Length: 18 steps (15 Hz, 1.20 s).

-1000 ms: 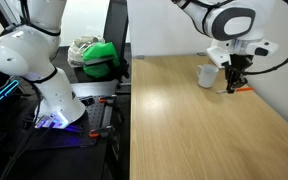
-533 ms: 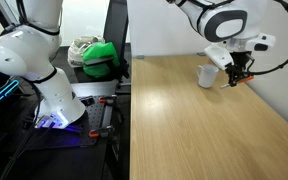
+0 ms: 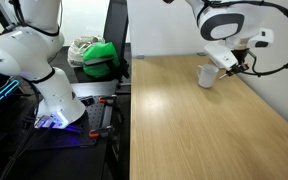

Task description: Put the marker in the white cup

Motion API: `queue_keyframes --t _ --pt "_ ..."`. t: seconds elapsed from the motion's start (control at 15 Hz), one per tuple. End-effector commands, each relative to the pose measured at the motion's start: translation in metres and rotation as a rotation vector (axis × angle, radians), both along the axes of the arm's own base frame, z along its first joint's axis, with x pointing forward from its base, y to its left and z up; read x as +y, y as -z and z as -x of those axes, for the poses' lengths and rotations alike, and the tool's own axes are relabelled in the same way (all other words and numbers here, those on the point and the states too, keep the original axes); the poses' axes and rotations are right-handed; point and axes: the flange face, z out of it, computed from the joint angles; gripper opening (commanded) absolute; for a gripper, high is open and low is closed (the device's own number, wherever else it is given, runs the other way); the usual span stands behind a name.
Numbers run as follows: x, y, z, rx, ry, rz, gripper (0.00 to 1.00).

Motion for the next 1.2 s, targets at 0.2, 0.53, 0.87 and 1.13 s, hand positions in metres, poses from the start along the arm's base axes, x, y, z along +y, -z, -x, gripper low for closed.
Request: queue_keyframes --t 0.2,0.53,0.87,1.13 --pt "0.005 -0.015 0.008 -0.048 -0.179 -0.095 0.03" --pt "0.011 -0.005 0.004 -0.039 -0.218 -0.116 0.03" --pt "0.012 -0.002 0.005 -0.030 -0.220 -0.116 0.03" --pt "0.027 0.003 -0.004 -0.085 -0.284 -0.143 0.03"
